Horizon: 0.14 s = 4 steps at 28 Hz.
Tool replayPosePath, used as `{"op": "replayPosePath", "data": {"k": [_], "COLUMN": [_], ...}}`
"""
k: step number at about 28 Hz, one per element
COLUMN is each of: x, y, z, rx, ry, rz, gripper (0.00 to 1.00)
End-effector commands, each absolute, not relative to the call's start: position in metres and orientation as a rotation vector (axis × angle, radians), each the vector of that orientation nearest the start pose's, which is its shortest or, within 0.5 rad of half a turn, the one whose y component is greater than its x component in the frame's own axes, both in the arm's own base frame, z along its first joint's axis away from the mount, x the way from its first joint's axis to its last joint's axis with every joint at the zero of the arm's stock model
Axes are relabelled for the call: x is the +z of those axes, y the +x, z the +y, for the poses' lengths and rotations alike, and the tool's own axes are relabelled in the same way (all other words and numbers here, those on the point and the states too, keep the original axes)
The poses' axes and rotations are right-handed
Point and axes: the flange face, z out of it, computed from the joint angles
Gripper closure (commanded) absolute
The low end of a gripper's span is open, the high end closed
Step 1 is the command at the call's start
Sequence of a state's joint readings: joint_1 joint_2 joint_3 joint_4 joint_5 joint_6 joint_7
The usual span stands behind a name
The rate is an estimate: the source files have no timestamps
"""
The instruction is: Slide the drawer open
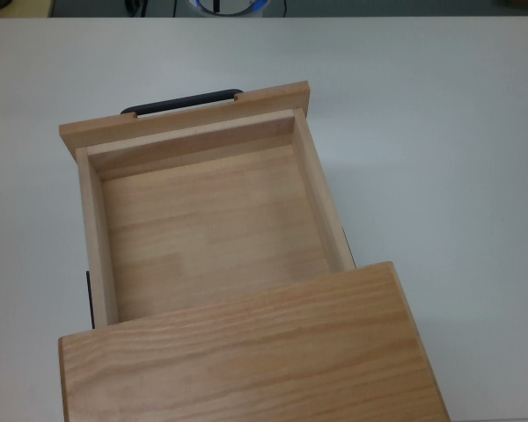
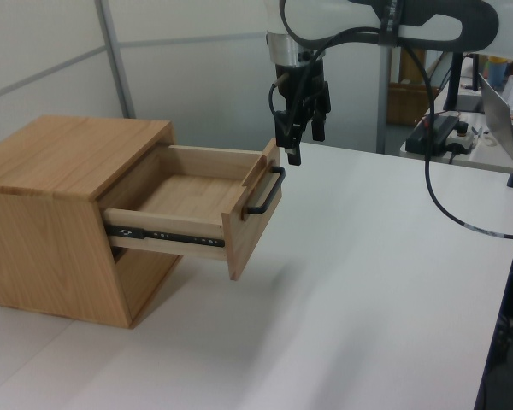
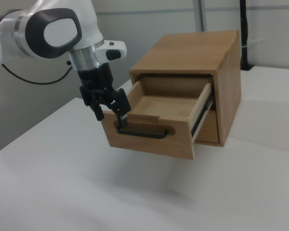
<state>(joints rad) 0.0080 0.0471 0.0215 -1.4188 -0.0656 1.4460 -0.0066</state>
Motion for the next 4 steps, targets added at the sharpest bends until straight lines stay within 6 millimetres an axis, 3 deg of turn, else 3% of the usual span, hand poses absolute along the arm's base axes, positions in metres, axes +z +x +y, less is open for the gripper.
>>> {"op": "replayPosePath", "data": {"k": [1, 4], "x": [0.6627, 0.6627], "y": [0.5595, 0.5594], "z": [0.009, 0.01], "rx": [-0.002, -0.002], "ry": [-3.194, -3.193], "rz": [-0.015, -0.015], "gripper": [0.0, 0.0]}}
